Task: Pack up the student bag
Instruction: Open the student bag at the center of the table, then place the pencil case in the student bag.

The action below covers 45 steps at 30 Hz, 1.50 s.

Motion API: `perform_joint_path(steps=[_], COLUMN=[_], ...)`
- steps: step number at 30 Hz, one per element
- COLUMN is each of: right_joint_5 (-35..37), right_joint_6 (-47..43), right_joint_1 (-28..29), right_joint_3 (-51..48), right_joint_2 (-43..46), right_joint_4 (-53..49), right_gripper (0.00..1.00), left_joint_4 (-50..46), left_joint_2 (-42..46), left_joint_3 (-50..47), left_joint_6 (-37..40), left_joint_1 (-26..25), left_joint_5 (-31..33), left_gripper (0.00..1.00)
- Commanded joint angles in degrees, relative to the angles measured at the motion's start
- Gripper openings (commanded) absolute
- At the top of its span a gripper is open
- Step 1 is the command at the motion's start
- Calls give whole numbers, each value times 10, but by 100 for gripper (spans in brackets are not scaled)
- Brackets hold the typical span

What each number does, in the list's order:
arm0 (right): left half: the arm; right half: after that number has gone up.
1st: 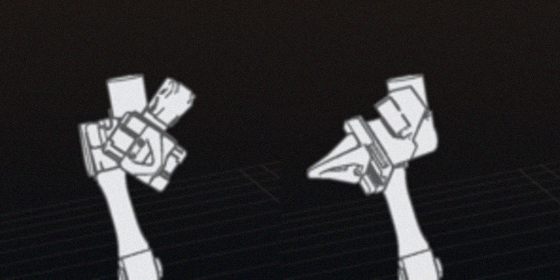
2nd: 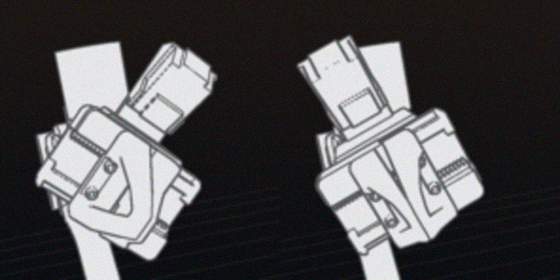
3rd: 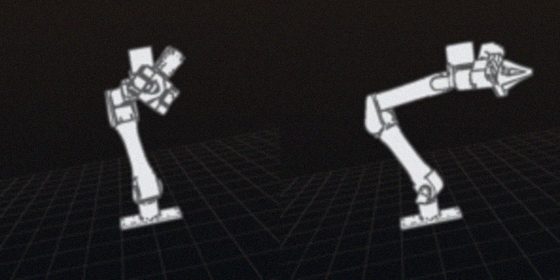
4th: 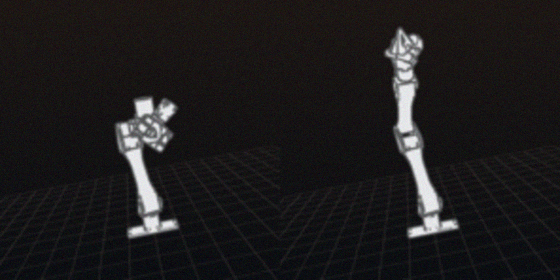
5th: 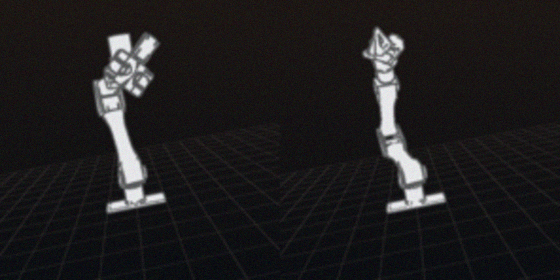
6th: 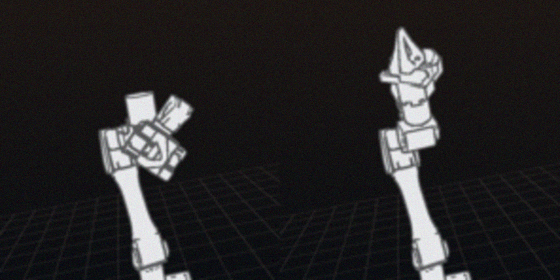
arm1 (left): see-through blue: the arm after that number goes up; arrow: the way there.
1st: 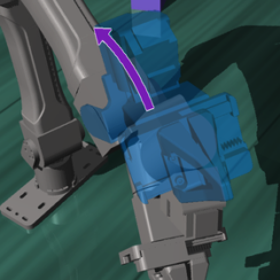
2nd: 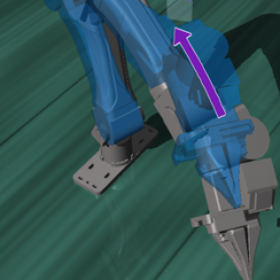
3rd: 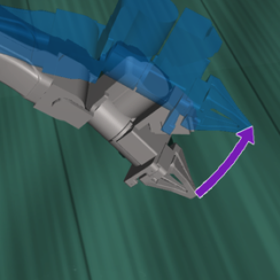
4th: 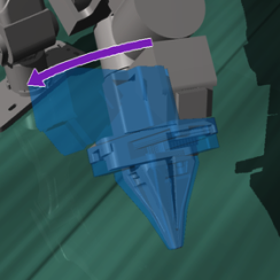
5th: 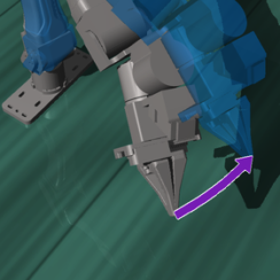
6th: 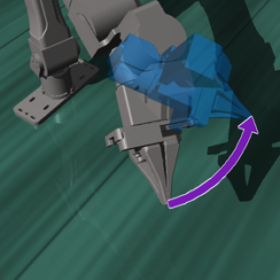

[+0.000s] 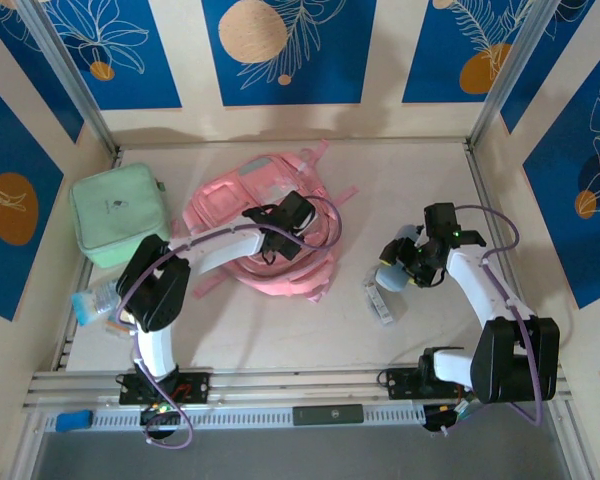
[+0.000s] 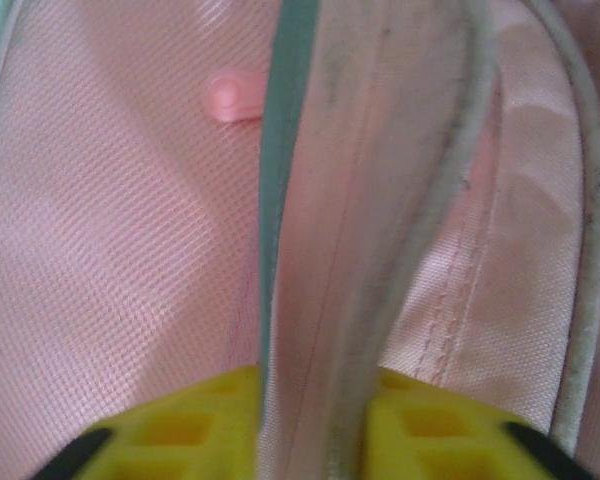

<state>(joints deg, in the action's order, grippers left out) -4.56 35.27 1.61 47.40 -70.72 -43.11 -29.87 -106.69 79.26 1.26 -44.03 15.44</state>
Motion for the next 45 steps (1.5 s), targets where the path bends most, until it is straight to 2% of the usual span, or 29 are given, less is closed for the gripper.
perform_joint_path(steps=[1, 4, 11, 18, 24, 28, 32, 36, 41, 43, 45], right_joint_5=[-7, -5, 10, 16, -2, -2, -35, -48, -77, -95, -114], right_joint_6=[-15, -19, -31, -11, 37, 61, 95, 114, 117, 113, 110], right_joint_1=[9, 18, 51, 147, 240, 292, 303, 310, 297, 287, 274], right_joint_3=[25, 34, 67, 125, 207, 286, 333, 347, 318, 291, 273], right_joint_2=[-5, -6, -10, -32, -118, -206, -292, -340, -319, -299, -291], right_joint_4=[-18, -25, -52, -71, -29, 14, 69, 126, 151, 159, 154], right_gripper=[68, 68, 69, 70, 70, 70, 73, 83, 94, 95, 90], left_joint_4=[1, -4, -30, -13, 5, -15, -11, -21, -26, -25, -26], left_joint_2=[-6, -2, 66, 170, 199, 193, 190, 179, 177, 175, 172], left_joint_3=[20, 24, 35, 21, 36, 66, 83, 102, 100, 97, 96], left_joint_6=[18, 25, 26, 11, -14, -72, -119, -149, -168, -175, -182], left_joint_1=[18, 21, 21, 21, 25, 28, 29, 34, 43, 50, 54], left_joint_5=[3, 0, -32, -19, -16, 5, 6, 7, 3, -9, -18], left_gripper=[15, 0, 0, 0, 0, 0, 0, 0, 0, 0, 0])
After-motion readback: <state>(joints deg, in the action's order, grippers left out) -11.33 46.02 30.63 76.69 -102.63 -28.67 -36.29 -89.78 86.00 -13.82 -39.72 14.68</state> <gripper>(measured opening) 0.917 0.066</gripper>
